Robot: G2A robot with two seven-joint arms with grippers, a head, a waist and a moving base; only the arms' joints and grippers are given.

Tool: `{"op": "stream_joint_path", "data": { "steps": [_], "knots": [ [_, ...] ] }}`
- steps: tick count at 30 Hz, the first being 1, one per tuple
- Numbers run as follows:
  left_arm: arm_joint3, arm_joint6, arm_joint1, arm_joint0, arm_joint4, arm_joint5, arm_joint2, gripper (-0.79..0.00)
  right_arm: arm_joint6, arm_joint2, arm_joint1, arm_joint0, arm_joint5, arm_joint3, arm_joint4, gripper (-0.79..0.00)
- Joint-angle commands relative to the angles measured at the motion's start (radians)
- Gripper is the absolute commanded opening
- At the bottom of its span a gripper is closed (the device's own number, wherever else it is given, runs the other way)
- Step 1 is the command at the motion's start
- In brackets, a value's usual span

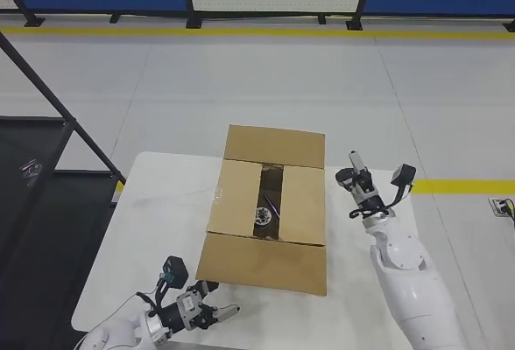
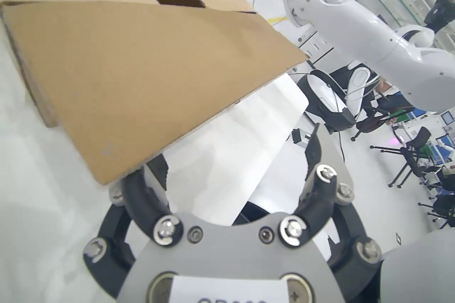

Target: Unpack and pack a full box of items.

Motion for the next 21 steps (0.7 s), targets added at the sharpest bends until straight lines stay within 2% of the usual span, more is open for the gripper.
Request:
{"op": "stream_joint_path", "data": {
  "steps": [1, 7, 13, 16, 21],
  "knots": [
    [-0.02, 0.006, 0.002, -0.005, 0.002, -0.002, 0.0, 0.0, -0.032, -0.025, -0.008, 0.047, 0.017, 0.051, -0.016, 0.0],
    [-0.073, 0.039, 0.007, -0.015, -0.013, 0.014, 0.002, 0.0, -0.148, -0.095, -0.037, 0.194, -0.011, 0.263, -0.067, 0.0],
    [-0.098, 0.087, 0.007, -0.044, -0.023, 0.068, 0.006, 0.0, -0.254, -0.172, -0.077, 0.322, -0.016, 0.479, -0.125, 0.0],
    [-0.1, 0.106, 0.007, -0.06, -0.027, 0.1, 0.01, 0.0, -0.265, -0.199, -0.099, 0.368, -0.016, 0.558, -0.128, 0.0],
    [-0.087, 0.147, 0.004, -0.079, -0.003, 0.159, 0.028, 0.0, -0.217, -0.229, -0.129, 0.421, -0.045, 0.648, -0.109, 0.0]
  ]
}}
